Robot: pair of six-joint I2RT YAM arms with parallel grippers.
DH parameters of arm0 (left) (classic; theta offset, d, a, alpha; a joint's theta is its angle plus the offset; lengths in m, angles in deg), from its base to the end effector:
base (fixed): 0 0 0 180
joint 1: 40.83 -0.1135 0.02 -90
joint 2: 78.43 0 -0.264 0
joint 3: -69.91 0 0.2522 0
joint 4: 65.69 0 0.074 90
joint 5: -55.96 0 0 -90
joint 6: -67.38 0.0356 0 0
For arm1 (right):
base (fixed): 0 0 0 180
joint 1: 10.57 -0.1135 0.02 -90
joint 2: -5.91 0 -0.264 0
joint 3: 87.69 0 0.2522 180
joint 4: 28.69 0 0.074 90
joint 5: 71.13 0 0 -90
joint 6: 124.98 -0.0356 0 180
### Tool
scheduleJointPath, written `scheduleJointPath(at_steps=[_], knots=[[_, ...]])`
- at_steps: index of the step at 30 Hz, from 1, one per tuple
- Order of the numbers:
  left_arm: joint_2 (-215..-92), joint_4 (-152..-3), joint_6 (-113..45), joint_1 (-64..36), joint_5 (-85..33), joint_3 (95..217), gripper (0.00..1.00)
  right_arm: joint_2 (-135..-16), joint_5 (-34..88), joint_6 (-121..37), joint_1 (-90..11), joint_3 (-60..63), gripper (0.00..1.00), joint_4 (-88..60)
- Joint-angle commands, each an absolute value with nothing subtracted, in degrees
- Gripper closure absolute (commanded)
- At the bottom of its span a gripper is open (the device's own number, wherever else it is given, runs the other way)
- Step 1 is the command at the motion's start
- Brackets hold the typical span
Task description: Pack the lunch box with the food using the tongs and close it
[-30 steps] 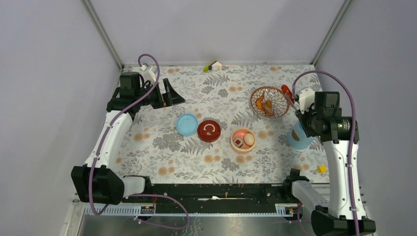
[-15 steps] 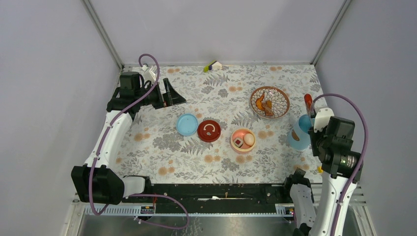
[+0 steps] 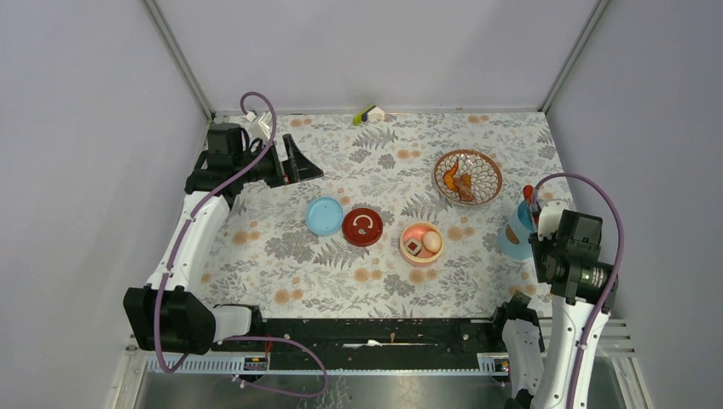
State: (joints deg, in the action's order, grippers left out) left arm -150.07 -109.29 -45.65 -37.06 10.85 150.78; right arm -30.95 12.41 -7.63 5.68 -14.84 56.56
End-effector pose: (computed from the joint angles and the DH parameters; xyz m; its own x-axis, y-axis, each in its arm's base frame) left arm 0.2654 -0.0427 0.3485 -0.7640 -0.2274 -0.6038 0.3574 0.6299 -0.6896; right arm 0.0797 -0.0274 0.3372 -0.8062 -0.2405 -0.5405 -0.0246 0.9265 -0.3756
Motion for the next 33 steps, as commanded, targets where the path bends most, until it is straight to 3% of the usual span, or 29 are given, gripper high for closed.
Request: scheduleJointPath(at_steps=[1, 17, 33], knots=[[-149.29, -106.34, -46.09, -37.41, 12.29, 151.45, 0.01, -30.85, 10.43, -7.93, 6.05, -15.39, 0.72, 54.85], [-150.37, -106.17, -46.35, -37.41, 12.55, 151.39, 0.01, -30.54, 11.26, -8.45, 6.31, -14.89, 0.6, 55.36], [-150.98, -106.16, -46.18, -37.41, 12.65, 151.56, 0.01, -34.78, 16.52, -7.91, 6.31, -8.19, 0.58, 55.52]])
